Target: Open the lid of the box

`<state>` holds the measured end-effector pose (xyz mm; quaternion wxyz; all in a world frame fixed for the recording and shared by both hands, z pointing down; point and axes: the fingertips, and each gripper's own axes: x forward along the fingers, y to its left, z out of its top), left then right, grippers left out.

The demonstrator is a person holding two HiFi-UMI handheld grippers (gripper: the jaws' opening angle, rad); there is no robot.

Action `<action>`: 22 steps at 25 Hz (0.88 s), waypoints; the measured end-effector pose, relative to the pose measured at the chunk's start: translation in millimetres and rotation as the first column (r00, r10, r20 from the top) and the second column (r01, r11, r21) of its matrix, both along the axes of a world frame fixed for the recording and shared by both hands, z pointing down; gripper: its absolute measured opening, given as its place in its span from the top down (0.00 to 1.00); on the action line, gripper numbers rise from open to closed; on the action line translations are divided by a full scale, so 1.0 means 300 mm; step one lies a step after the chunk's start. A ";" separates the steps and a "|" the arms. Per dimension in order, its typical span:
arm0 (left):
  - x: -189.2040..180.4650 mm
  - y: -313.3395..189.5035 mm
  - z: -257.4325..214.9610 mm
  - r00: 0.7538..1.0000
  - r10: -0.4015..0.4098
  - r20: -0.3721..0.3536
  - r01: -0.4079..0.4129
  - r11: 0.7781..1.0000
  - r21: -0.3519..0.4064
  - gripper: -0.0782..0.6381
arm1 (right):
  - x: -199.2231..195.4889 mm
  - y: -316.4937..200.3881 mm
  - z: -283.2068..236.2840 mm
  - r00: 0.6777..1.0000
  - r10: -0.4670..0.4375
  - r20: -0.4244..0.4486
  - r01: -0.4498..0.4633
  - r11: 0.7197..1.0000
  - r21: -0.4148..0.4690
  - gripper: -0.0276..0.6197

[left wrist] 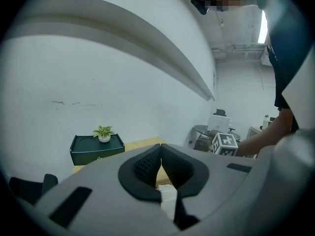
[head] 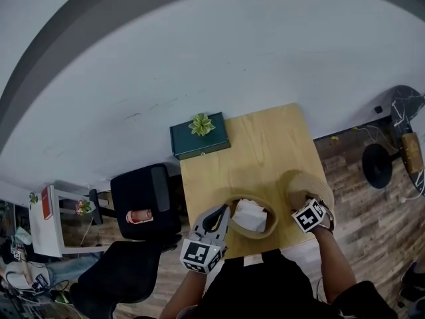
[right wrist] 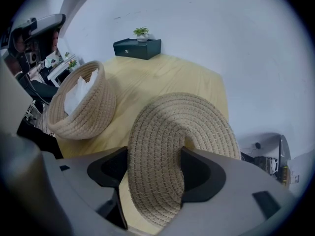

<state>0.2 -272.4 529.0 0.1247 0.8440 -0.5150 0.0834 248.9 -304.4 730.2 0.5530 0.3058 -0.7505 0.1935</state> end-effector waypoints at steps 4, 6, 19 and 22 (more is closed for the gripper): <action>-0.006 0.007 0.004 1.000 -0.004 0.007 0.004 1.000 -0.002 0.86 | -0.003 0.006 0.021 1.000 0.018 0.017 -0.018 1.000 -0.016 0.41; -0.004 0.010 0.004 1.000 -0.004 0.015 0.004 1.000 -0.002 0.86 | -0.006 0.005 0.027 0.999 0.030 0.030 -0.030 0.999 -0.023 0.41; 0.032 -0.012 0.011 1.000 0.016 0.013 -0.016 1.000 -0.004 0.86 | 0.010 0.042 0.071 0.998 0.044 0.043 -0.041 0.997 -0.068 0.41; 0.029 -0.021 0.006 1.000 0.015 0.018 -0.015 1.000 -0.002 0.86 | 0.002 0.051 0.079 0.998 0.039 0.049 -0.035 0.997 -0.072 0.41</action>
